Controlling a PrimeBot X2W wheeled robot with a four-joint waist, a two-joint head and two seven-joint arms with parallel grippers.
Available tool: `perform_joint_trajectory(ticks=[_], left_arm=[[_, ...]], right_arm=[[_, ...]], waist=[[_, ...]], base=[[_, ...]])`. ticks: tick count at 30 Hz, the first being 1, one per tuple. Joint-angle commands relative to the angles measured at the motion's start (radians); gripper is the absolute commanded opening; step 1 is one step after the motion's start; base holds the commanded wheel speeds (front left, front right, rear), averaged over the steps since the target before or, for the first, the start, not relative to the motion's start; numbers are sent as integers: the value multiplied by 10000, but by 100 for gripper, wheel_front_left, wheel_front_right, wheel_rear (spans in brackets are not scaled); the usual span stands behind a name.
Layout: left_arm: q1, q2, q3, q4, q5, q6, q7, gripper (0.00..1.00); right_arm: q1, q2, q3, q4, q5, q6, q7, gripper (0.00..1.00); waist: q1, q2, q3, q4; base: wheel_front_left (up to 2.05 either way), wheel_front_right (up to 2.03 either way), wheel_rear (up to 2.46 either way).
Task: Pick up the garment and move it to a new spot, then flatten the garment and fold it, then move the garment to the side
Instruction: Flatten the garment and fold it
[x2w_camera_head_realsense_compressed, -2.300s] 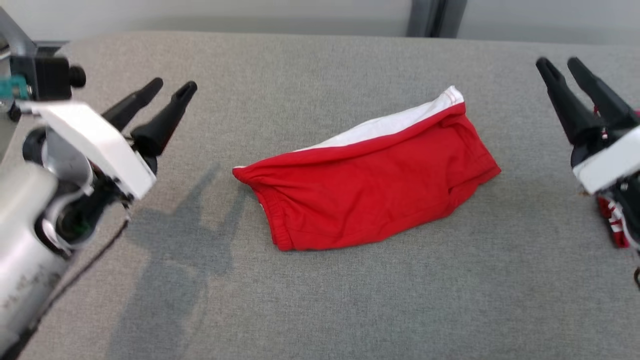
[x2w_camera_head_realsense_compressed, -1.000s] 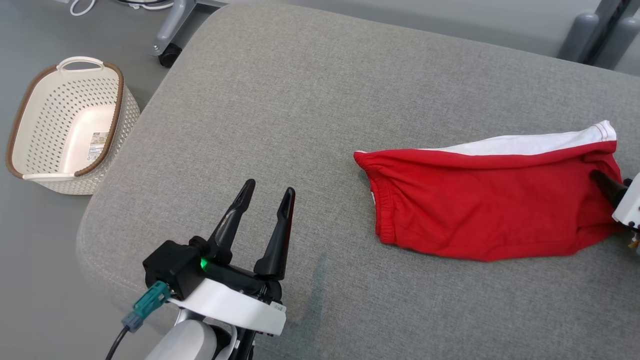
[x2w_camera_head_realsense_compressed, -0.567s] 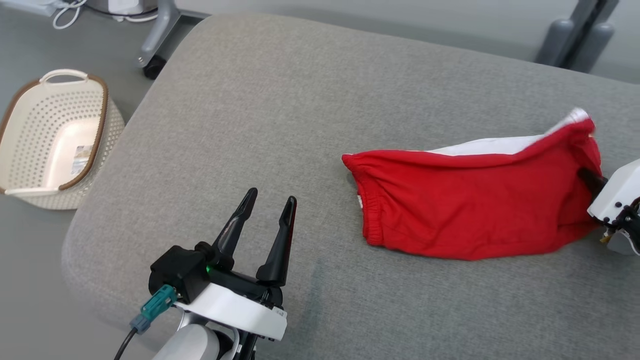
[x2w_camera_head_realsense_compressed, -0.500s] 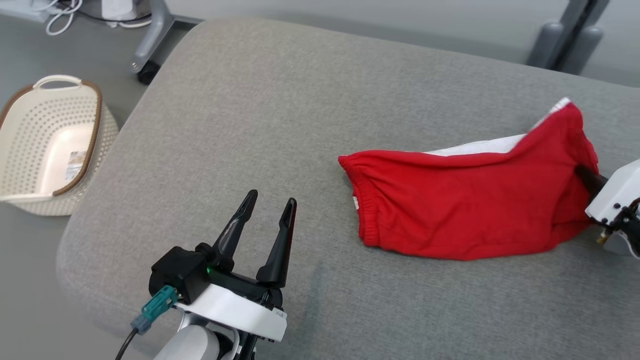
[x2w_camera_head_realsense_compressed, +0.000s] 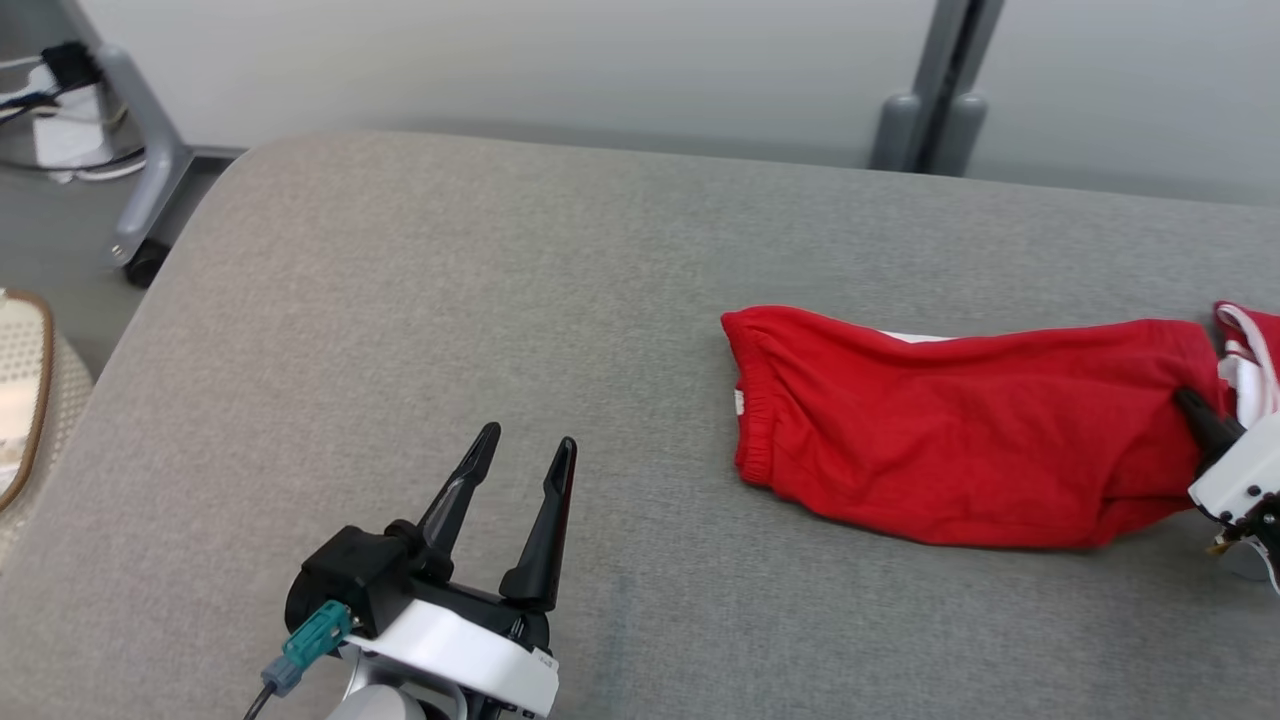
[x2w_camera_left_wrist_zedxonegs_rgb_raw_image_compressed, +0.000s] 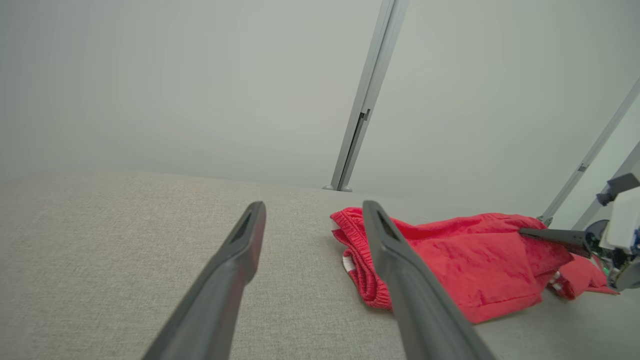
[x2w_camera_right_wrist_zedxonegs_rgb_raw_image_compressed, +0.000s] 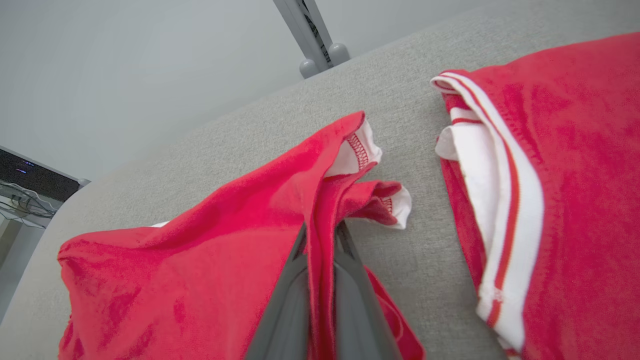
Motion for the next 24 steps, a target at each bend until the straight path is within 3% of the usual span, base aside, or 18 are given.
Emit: perform_joint_trajectory(ticks=[1,12,24], left_arm=[[126,64,40,-17,18,32,19,100],[243,5,-104,166,-38,39,13,100],[228,-355,-248,484,52,-59,-56,100]], right_arm=[[107,-93,-40,-48,92,6,-125,0],[-273,-206,346,-871,147,6,-683,0],[-1021,951,1331,-1060,-138,6,390,0]], waist=[[0,0,-173,-232],[0,0,-476,-184],[0,0,-678,1273]], base=[[0,0,0],[0,0,0],[0,0,0]])
